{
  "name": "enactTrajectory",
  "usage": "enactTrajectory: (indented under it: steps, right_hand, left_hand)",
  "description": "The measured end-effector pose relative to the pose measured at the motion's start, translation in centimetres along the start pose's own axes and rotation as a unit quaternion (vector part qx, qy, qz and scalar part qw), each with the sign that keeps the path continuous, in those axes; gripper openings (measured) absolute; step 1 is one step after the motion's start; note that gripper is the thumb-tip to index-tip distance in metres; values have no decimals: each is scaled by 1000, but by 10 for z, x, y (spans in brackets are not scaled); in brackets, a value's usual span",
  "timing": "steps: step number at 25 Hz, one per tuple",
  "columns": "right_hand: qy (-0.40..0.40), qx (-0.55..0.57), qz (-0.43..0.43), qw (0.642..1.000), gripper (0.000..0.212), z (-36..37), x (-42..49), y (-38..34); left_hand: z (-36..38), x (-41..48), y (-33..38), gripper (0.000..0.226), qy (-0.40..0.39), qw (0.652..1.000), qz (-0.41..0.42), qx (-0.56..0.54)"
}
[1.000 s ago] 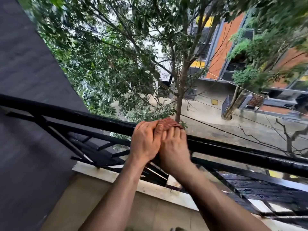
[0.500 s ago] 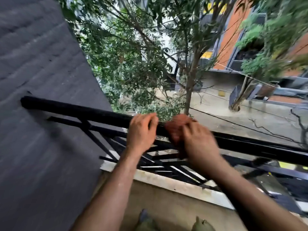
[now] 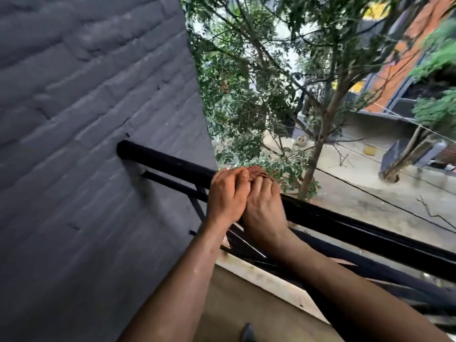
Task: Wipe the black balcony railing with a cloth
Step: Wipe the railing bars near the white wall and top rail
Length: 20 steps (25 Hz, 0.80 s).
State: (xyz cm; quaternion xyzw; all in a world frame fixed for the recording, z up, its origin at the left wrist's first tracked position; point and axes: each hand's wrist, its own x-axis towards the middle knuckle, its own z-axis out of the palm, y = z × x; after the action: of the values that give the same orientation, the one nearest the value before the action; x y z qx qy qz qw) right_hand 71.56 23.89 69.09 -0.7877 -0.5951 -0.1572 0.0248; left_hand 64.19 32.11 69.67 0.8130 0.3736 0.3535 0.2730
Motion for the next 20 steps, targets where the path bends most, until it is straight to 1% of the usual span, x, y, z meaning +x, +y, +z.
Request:
enactTrajectory:
  steps: [3,7,9,11,12,14,17,20]
  right_hand:
    - [6,40,-25,999,55,4,40,-46]
    - [-31,32,-79,996,66,10,88,-105]
    - [-53,13,-104,993,66,9,110,-133]
    - [-69,-1,-132,989,61,7,135,-160]
    - [-75,2,-151,986,59,4,148,-173]
    - [-88,9,-194,977,62,-3,173,-195]
    - [-127,40,-212,968,77,-13,204,-217]
    - [-156,84,-187,966,80,-12,213,-226]
  left_hand:
    - [-33,17,-35,43,36,999,-33,-19]
    - [-79,36,-75,37,78,992,-94,1]
    - [-101,45,-102,40,101,986,-122,53]
    - [-123,56,-131,44,135,970,-140,146]
    - [-135,62,-139,42,153,960,-154,179]
    - [-157,73,-144,31,175,942,-210,193]
    - [-180,90,-147,26,164,920,-261,243]
    - [-187,102,-155,28,129,911,-278,276]
